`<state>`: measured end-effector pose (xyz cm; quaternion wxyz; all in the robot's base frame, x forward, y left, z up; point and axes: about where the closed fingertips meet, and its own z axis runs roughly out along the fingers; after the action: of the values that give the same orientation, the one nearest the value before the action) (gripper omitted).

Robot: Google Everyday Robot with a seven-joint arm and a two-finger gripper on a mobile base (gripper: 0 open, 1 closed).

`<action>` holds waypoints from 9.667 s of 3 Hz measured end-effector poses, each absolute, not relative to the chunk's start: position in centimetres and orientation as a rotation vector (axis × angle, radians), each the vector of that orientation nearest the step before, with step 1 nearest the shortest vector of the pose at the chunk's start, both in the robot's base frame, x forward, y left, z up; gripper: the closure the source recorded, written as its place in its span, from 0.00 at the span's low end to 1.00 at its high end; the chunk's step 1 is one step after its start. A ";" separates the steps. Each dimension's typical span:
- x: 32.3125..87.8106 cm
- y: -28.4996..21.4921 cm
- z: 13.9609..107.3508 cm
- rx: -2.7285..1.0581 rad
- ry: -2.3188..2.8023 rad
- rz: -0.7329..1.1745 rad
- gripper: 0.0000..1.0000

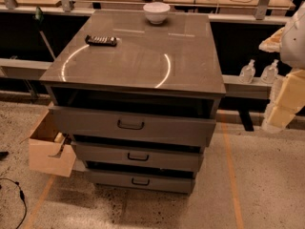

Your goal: Open top drawer

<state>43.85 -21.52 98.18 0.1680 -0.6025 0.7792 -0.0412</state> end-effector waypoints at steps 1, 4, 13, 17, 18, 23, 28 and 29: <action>43.8 -21.5 98.2 -1.714 2.216 -0.117 0.00; 41.9 -19.7 94.8 -1.550 2.077 0.199 0.00; 46.3 -8.3 79.1 -1.404 1.817 0.579 0.00; 55.3 -8.5 73.9 -1.469 1.794 0.474 0.00; 56.1 -9.2 73.0 -1.480 1.819 0.460 0.00; 54.5 -8.7 69.9 -1.531 1.880 0.503 0.28; 57.0 -7.3 71.4 -1.551 1.799 0.470 0.00; 56.3 -7.8 70.4 -1.565 1.830 0.481 0.00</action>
Offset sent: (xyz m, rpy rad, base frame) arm -0.0052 0.0051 -0.0016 0.0901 -0.0148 0.0104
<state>56.30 -7.78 70.37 0.3364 -0.6002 0.7018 0.1846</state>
